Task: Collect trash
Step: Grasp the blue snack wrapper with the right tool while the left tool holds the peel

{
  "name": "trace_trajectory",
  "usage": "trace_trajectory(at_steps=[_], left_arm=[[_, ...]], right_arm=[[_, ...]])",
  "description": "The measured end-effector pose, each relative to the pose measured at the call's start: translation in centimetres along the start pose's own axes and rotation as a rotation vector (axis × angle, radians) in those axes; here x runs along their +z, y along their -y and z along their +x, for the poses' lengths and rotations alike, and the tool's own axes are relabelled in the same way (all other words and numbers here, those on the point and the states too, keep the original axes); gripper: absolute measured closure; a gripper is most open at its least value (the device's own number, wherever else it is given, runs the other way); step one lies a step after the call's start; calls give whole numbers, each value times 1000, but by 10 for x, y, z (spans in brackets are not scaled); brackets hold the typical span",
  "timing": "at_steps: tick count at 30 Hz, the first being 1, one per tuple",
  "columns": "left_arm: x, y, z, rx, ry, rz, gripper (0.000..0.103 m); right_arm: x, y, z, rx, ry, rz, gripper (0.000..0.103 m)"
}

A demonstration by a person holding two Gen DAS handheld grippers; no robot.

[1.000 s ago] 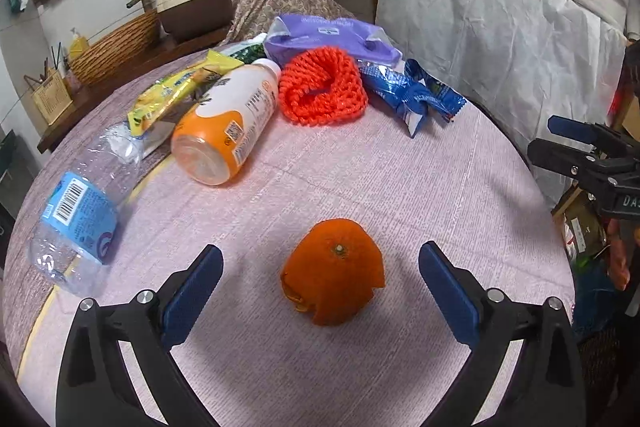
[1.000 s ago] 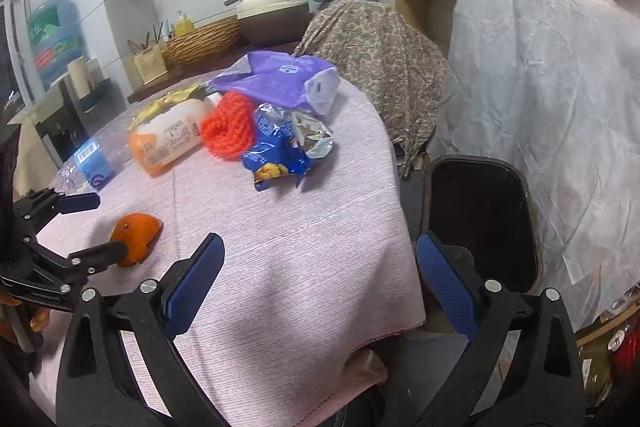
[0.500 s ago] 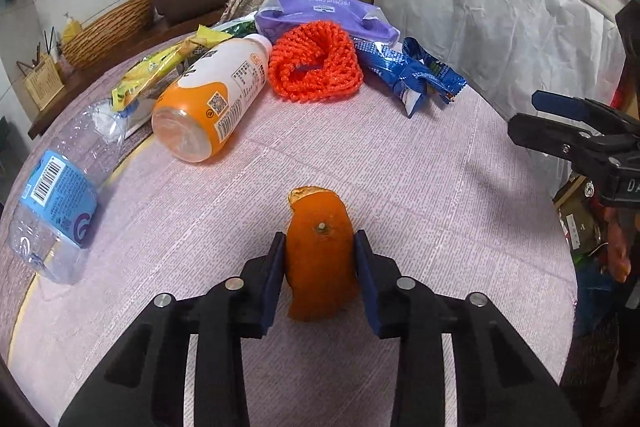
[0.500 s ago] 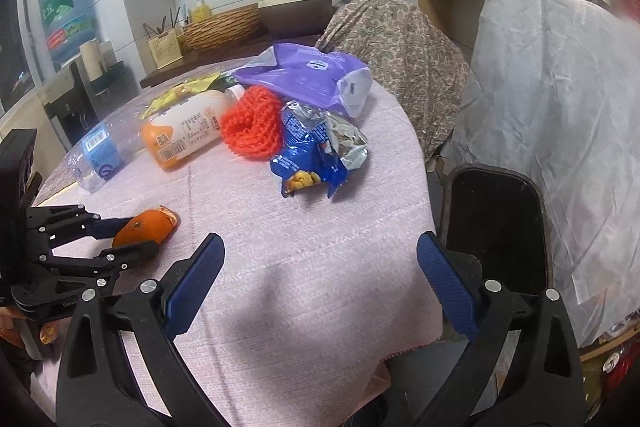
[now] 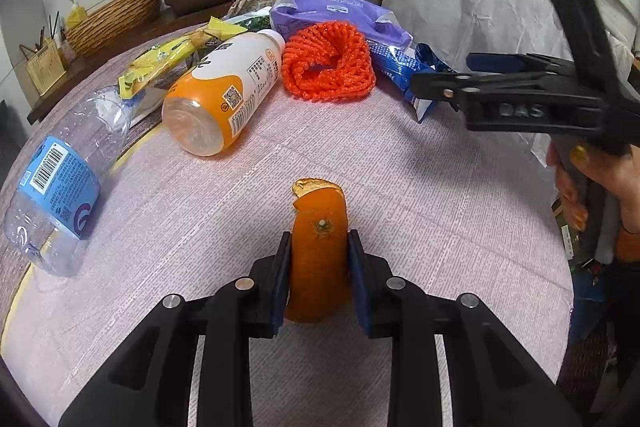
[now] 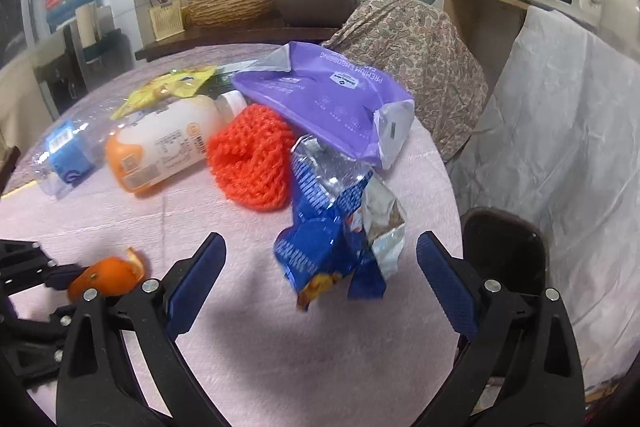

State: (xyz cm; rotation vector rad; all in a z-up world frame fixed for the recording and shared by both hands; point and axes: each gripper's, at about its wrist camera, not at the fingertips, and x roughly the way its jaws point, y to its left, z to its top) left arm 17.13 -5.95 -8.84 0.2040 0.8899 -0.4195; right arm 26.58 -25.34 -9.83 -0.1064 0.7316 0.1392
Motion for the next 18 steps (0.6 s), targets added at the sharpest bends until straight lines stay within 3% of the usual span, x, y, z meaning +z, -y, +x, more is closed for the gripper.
trace_trajectory(at_steps=[4,6,9,18], left_arm=[[0,-1,0,-6,-1,-5,76],[0,-1,1,-7,0,-4,76],[0,-2,1,-12,1,-9,76],[0,-6,-1,-25,4,-22,76]], right_arm=[[1,3,14,0,-45,2,35],[-2,5,17,25,-59,11,54],[-7,5,12,41,-39,13,68],[-32,2,-15,147,-19,30,71]])
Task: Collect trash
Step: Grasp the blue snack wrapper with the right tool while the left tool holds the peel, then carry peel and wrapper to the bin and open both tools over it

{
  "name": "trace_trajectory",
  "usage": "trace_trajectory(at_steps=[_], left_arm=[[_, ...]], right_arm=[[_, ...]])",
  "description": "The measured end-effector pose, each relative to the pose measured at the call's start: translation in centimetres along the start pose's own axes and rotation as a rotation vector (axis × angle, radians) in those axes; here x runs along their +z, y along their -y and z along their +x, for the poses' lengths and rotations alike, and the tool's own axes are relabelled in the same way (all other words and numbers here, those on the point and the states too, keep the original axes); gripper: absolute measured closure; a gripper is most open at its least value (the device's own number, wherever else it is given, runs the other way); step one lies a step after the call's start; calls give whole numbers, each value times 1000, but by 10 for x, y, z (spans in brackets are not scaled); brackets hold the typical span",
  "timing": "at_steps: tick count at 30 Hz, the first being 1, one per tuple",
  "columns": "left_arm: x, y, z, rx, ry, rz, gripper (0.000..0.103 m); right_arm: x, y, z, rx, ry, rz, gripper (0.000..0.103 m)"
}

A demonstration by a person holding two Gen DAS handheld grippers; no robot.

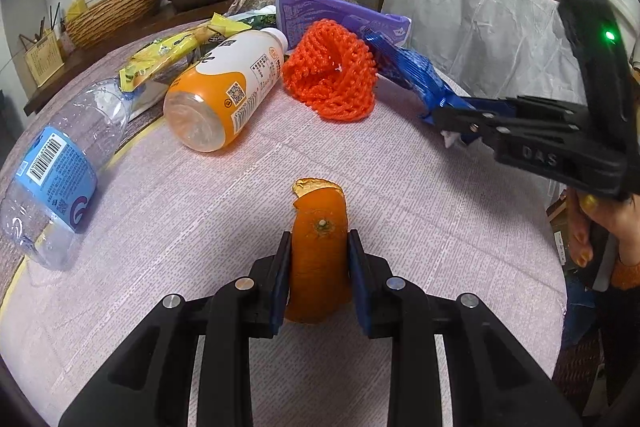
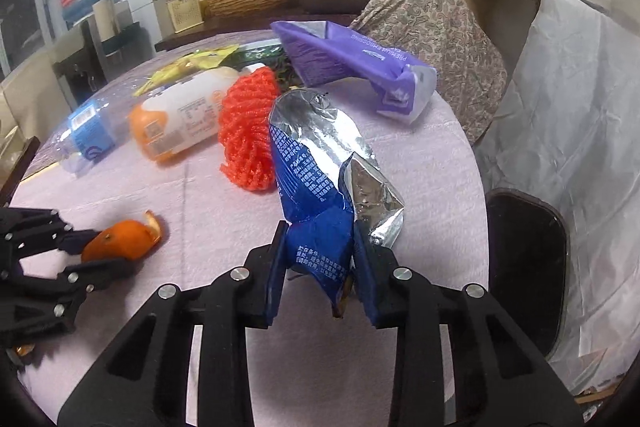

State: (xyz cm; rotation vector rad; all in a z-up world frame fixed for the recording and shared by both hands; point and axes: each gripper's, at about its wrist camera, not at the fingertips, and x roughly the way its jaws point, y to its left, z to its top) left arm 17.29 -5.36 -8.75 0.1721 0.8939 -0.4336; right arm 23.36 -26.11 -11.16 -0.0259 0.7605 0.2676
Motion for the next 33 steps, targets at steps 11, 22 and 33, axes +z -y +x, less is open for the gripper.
trace_trajectory(at_steps=[11,22,33], left_arm=[[2,9,-13,-8,29,23,76],[27,52,-13,-102,48,79,76],[91,136,31,-245,12,163,76]], right_arm=[[-34,12,-42,21,87,86,71],[-57,48,-79,-61,183,190,71],[-85,143,-87,-228,186,388,71]])
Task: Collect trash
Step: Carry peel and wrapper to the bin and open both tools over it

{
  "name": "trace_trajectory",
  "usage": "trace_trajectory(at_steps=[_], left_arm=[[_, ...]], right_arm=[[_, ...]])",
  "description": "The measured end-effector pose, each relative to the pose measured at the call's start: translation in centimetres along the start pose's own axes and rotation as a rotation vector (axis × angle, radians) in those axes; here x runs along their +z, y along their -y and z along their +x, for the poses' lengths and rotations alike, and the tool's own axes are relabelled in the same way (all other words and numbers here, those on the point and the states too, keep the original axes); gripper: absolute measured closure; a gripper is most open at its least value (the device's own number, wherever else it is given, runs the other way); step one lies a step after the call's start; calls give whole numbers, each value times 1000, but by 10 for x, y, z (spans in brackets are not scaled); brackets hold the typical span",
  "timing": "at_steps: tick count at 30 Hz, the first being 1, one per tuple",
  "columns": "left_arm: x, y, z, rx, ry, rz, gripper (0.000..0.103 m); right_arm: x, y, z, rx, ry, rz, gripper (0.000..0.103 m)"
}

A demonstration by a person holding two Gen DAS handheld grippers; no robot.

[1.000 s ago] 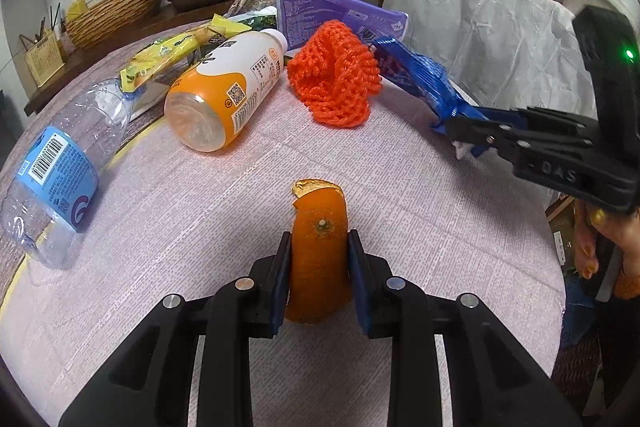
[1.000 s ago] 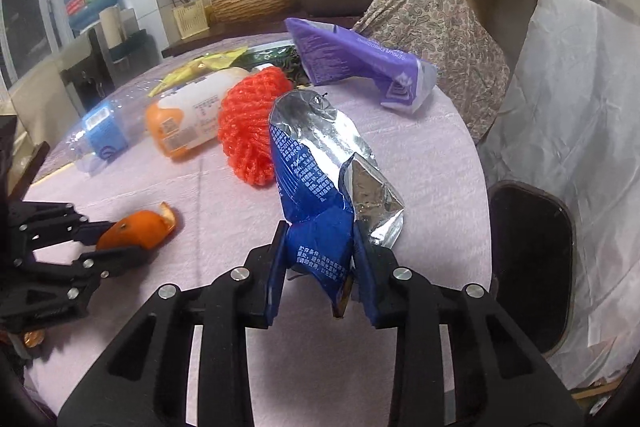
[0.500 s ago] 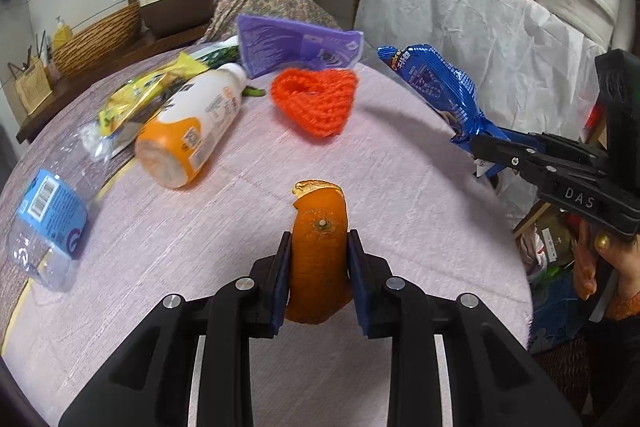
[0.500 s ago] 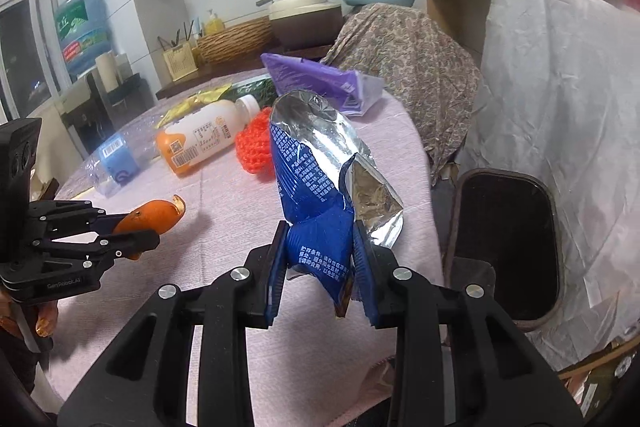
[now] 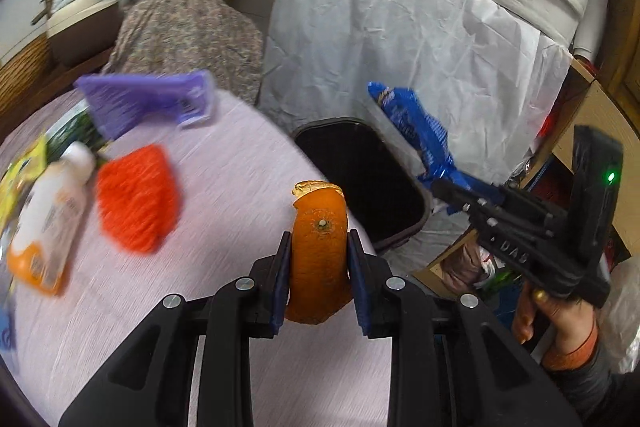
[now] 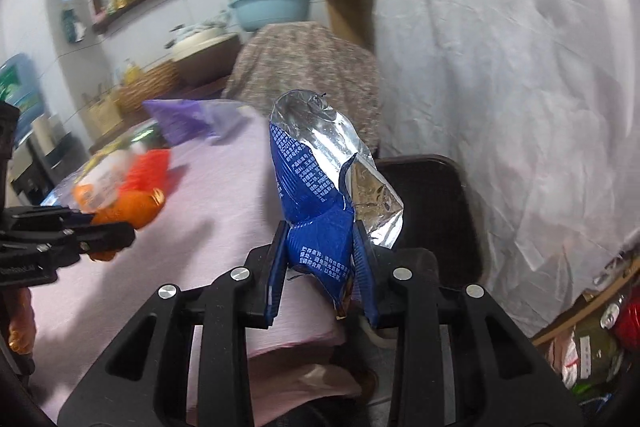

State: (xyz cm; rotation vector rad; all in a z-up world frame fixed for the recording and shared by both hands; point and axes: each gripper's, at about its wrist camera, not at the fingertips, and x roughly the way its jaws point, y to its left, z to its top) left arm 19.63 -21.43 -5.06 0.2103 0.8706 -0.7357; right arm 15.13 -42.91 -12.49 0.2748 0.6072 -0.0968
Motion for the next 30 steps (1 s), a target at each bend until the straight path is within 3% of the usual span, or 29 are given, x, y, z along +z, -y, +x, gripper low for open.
trace_trajectory(at_steps=[5,10,17,22,23,24,26,27,30], left_arm=[[43,33,39,-19,-25,46,76],[72,59,90,-1,-88,64,76],[89,65,156,24,-175,15,76],[97,62,186,21,-203,-37,73],[98,64,190,31,-201,-24,71],[99,66,192,40,-197,-13,65],[100,66,193,54,-184,-12,47],[100,64,190,54,-174,-24,37],[102,55,182,41,-158,-56,33]], right_arm=[[-6,46,32,-64,-52,95,71],[-15,72,63,-62,-105,167,71],[-27,86,107,-93,-175,180,71],[-31,89,121,-121,-178,154,68],[-31,89,123,-132,-177,144,62],[-31,90,126,-139,-176,138,47],[-31,89,126,-166,-162,124,25],[-32,90,125,-178,-155,117,24],[-35,93,122,-186,-165,112,24]])
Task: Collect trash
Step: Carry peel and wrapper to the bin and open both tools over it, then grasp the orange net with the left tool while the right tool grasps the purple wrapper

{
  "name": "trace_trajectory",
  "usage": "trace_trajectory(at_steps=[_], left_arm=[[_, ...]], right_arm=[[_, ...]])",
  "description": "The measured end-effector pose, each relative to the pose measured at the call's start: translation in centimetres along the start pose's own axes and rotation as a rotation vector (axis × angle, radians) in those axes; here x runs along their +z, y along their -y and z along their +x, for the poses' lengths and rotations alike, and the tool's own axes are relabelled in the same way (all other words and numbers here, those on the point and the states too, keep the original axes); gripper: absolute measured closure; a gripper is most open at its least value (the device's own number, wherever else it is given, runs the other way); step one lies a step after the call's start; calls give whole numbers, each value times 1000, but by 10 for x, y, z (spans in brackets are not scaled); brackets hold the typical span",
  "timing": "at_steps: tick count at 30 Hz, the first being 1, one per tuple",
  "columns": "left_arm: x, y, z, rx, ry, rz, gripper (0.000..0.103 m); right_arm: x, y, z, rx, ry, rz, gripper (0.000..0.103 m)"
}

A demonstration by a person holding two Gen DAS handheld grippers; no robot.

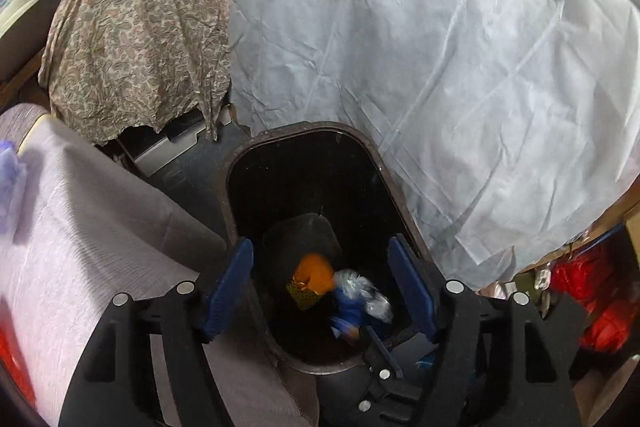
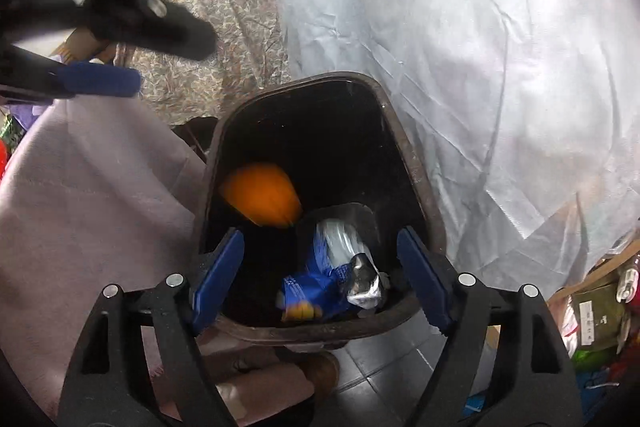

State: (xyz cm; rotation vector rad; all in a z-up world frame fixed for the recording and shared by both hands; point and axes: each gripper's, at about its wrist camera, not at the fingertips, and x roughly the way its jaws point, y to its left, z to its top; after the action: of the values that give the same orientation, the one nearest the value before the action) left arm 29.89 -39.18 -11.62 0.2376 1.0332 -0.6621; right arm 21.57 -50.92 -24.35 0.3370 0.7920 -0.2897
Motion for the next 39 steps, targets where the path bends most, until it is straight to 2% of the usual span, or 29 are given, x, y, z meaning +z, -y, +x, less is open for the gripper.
trace_trajectory(at_steps=[3,8,12,16,19,24,27,29,31,36,38,39], left_arm=[[-3,-9,-18,-37,30,-33,26],[-17,-13,-57,-61,92,-18,22],[-39,-14,-92,-42,147,53,16],[-63,-31,-124,-13,188,71,12],[-80,-51,-146,56,226,62,11],[-104,-93,-169,268,279,32,10],[-112,-118,-170,312,264,1,10],[-114,-128,-165,319,242,-11,13],[-114,-133,-159,316,221,-16,25],[-113,-146,-142,316,183,-25,40],[-116,-148,-137,317,174,-32,47],[-116,-150,-134,311,169,-40,54]], right_arm=[[-3,6,-7,7,0,27,24],[-5,4,-21,31,5,27,24],[-7,-3,-40,51,15,16,23],[-9,-19,-59,77,29,-18,20],[-11,-34,-72,99,38,-41,20],[-8,-60,-94,147,68,-86,20],[-3,-77,-107,176,95,-120,20],[0,-88,-115,193,108,-144,20],[5,-100,-123,210,121,-178,20],[13,-120,-138,233,150,-231,20],[14,-124,-140,237,154,-238,20],[15,-127,-142,240,157,-244,20]])
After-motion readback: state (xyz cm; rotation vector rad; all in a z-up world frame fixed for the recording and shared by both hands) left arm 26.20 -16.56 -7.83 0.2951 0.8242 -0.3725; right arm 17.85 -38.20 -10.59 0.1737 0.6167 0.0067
